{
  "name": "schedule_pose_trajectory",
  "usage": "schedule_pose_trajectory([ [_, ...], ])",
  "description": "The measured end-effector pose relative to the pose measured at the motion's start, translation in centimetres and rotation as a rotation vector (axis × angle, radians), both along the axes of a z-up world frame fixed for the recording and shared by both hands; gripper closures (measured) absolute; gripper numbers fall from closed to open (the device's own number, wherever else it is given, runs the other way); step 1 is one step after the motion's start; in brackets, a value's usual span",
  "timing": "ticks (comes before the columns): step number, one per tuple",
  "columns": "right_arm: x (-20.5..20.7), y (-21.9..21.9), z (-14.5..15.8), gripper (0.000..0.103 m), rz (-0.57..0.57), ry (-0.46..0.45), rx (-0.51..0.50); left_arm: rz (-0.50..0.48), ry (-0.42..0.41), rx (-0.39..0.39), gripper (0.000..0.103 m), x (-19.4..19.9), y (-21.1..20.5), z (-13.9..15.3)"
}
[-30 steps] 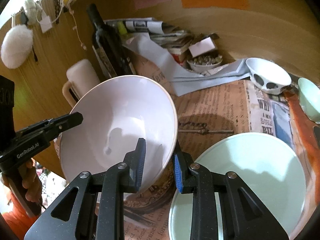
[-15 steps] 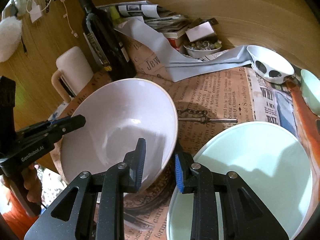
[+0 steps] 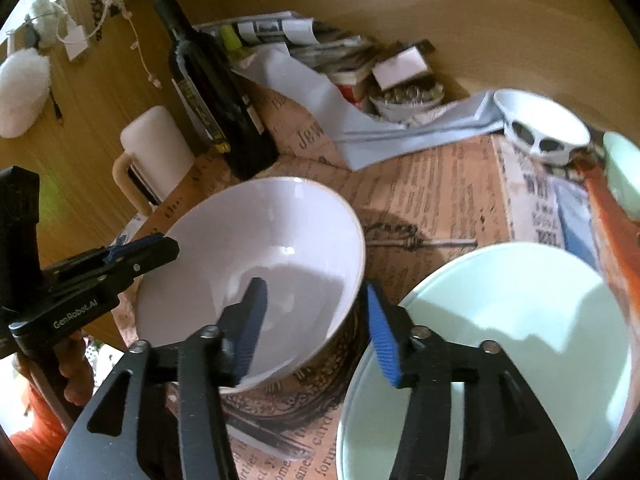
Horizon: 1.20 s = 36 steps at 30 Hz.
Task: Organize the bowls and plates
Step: 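Lower the pale pink bowl onto the mint green plate and open both tools, then move both tools toward the white bowl with black dots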
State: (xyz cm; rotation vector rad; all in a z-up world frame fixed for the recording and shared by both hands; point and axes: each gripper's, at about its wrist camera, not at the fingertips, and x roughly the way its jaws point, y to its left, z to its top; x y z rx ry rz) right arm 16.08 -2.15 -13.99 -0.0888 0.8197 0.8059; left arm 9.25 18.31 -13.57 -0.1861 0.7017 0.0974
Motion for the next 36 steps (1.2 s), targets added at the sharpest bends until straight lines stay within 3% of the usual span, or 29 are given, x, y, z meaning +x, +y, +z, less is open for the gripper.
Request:
schedule_pose_trajectory([
  [3,-0.5,-0.4,0.9,0.050,-0.004,-0.047,0.004,0.015,-0.031,0.033,0.057,-0.7,-0.4,0.8],
  [7,-0.9,-1.4,2.0,0.049,-0.005,-0.087,0.014,0.017,-0.066,0.047,0.054,-1.3,-0.9,2.3],
  [14,-0.4,-4.8,4.1,0.048,-0.066,-0.168,0.019,-0.004,-0.144,0.045,0.040,-1.5,-2.6,5.7],
  [18,0.5,-7.2,5.3,0.038,-0.129,-0.221,0.020,-0.024,-0.173,0.039,0.039,-0.8,-3.7,7.4],
  [20,1.2,-8.6,5.9,0.037,-0.165,-0.246,0.018,-0.038,-0.176,0.029,0.038,0.1,-4.3,8.0],
  [22,2.0,-9.8,6.3,0.037,-0.188,-0.252,0.023,-0.046,-0.177,0.024,0.037,1.1,-5.0,8.5],
  [26,4.3,-11.7,6.6,0.037,-0.237,-0.255,0.020,-0.049,-0.191,0.009,0.019,2.9,-6.1,9.3],
  [36,12.0,-13.9,4.8,0.039,-0.353,-0.154,0.047,-0.095,-0.178,0.064,0.014,9.0,-10.4,10.3],
])
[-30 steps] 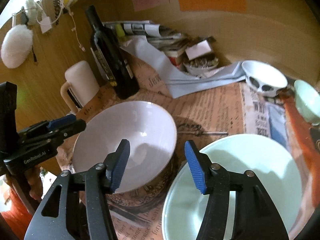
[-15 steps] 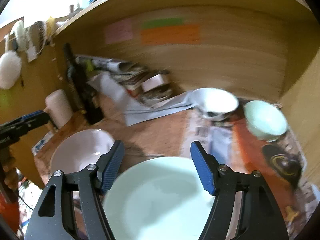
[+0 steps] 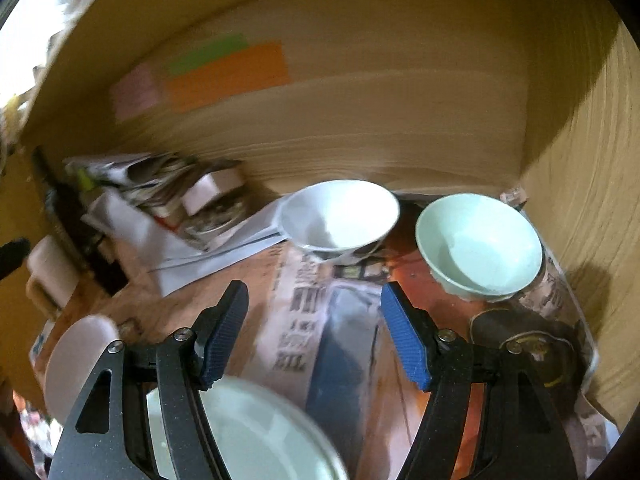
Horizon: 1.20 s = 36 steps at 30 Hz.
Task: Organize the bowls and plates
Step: 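Move both tools toward the white bowl with black dots, then close the right tool on the white dotted bowl rim and lift it while the left tool approaches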
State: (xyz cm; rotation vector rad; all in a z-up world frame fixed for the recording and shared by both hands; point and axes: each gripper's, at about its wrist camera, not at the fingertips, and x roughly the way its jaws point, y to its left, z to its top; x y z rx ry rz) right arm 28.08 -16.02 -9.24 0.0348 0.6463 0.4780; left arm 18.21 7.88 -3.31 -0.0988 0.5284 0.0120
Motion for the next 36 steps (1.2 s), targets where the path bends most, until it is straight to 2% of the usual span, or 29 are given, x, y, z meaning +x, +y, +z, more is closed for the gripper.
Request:
schedule_pose_trajectory([
  [3,2.9,0.0,-0.9,0.050,-0.014,0.082,0.049,-0.007,0.022,0.002,0.014,2.0,-0.8,-0.4],
  [9,7.5,0.2,-3.0,0.058,-0.055,0.231,0.117,-0.005,0.078,-0.013,0.014,5.5,-0.9,-1.9],
  [15,9.8,1.4,-4.3,0.058,-0.083,0.265,0.088,-0.005,0.105,-0.021,0.014,7.0,0.0,-3.3],
  [21,11.7,1.8,-5.1,0.058,-0.081,0.332,0.138,-0.021,0.121,-0.038,0.014,7.3,0.7,-4.1],
  [25,12.6,2.0,-5.7,0.058,-0.101,0.346,0.119,-0.021,0.130,-0.032,0.014,7.5,0.9,-4.4],
  [30,13.4,1.1,-6.0,0.074,-0.110,0.357,0.126,-0.012,0.146,-0.035,0.014,8.0,1.0,-4.7],
  [36,12.5,1.2,-5.8,0.078,-0.053,0.337,0.069,-0.005,0.175,-0.027,0.014,8.5,0.6,-5.3],
])
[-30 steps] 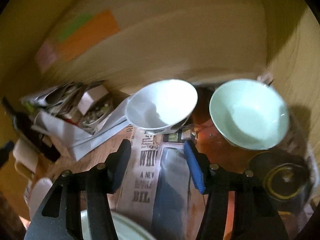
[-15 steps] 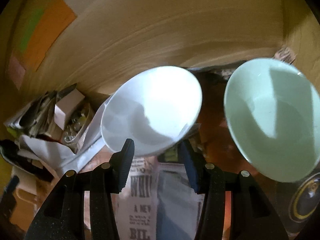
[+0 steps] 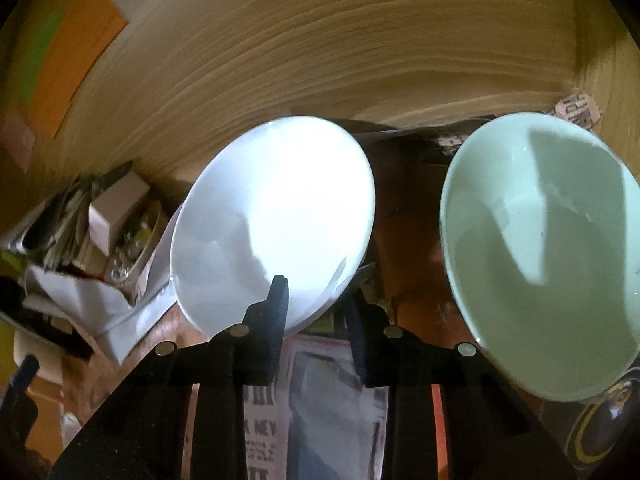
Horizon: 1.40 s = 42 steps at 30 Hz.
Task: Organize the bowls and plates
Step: 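Close the right tool on the white dotted bowl rim and lift it while the left tool approaches, then close the left tool on the white dotted bowl rim and carry it toward the stack with both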
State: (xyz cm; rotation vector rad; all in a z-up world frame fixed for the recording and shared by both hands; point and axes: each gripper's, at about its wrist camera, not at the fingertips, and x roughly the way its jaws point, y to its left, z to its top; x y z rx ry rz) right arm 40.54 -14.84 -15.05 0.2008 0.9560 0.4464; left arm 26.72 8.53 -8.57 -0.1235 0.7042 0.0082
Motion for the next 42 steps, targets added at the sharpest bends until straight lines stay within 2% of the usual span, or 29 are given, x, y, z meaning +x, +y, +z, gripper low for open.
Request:
schedule_pose_trajectory([
  [4,-1.3,0.6,0.3,0.078,0.068,-0.019,-0.028,-0.002,0.013,0.018,0.014,0.6,-0.7,0.2],
  [7,-2.4,1.0,0.4,0.078,0.126,-0.012,-0.013,-0.010,0.025,0.040,0.014,1.3,-1.4,0.3],
  [12,-4.9,1.1,0.4,0.078,0.218,-0.021,-0.019,-0.001,0.079,0.085,0.014,3.6,-2.2,-0.3],
  [15,-5.9,1.3,0.3,0.078,0.261,-0.031,-0.034,0.017,0.133,0.070,0.014,5.2,-2.0,-1.1],
  [20,-6.6,2.2,0.7,0.074,0.259,-0.116,-0.126,0.047,0.197,0.055,0.016,7.4,-1.3,-2.3],
  [25,-5.9,2.2,0.7,0.074,0.255,-0.115,-0.116,0.035,0.239,0.067,0.031,8.9,-1.2,-3.4],
  [28,-5.3,1.8,0.4,0.074,0.245,-0.091,-0.079,0.031,0.265,0.076,0.045,9.6,-1.2,-4.0],
  [35,-4.0,0.7,-0.6,0.076,0.228,-0.006,0.045,0.004,0.370,-0.047,0.070,11.4,-0.1,-6.2],
  [38,-3.7,0.5,-0.7,0.077,0.232,0.003,0.062,-0.012,0.365,-0.065,0.076,11.2,-0.2,-6.4],
  [40,-3.8,0.6,-0.5,0.080,0.228,-0.008,0.055,-0.027,0.355,-0.065,0.082,11.1,-0.5,-6.4],
  [42,-4.0,0.9,-0.3,0.084,0.232,-0.023,0.043,-0.048,0.352,-0.055,0.094,11.0,-1.1,-6.3],
])
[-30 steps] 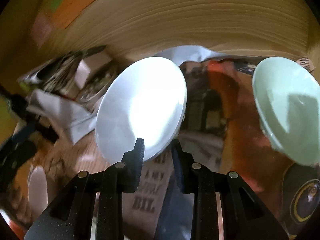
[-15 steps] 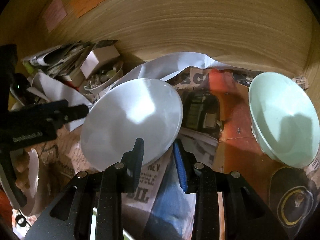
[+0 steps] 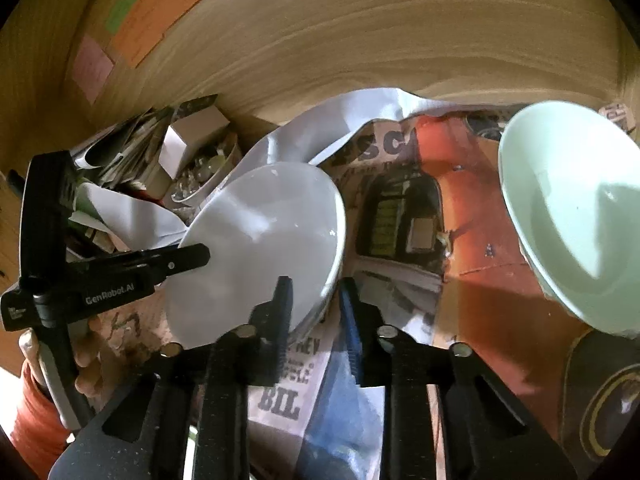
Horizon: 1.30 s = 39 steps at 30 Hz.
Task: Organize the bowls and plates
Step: 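Close the left tool on the white dotted bowl rim and carry it toward the stack with both, then lower the white dotted bowl onto the pale pink bowl with both tools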
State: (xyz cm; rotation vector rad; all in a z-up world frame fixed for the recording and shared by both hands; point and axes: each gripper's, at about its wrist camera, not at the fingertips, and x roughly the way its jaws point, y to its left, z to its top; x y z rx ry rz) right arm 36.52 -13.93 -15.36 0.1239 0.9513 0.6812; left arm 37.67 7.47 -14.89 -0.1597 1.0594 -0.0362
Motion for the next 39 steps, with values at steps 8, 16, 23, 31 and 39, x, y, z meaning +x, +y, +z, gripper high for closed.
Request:
schedule_pose_trajectory([
  [8,-0.9,0.5,0.5,0.084,-0.010,-0.042,-0.042,-0.014,-0.001,0.037,0.093,-0.4,-0.7,0.3],
  [16,-3.1,0.2,2.8,0.084,-0.010,-0.115,-0.039,-0.042,-0.092,0.065,0.093,-4.0,-1.0,3.5],
  [23,-7.0,0.4,5.8,0.084,-0.009,-0.217,-0.044,-0.034,-0.201,0.081,0.092,-8.8,-0.8,6.1],
  [31,-10.8,0.8,7.6,0.084,0.027,-0.260,-0.006,-0.007,-0.326,0.108,0.092,-14.5,-1.3,8.8],
  [39,-14.1,2.5,8.2,0.084,0.075,-0.292,0.006,0.024,-0.427,0.152,0.092,-19.6,-0.9,10.3],
])
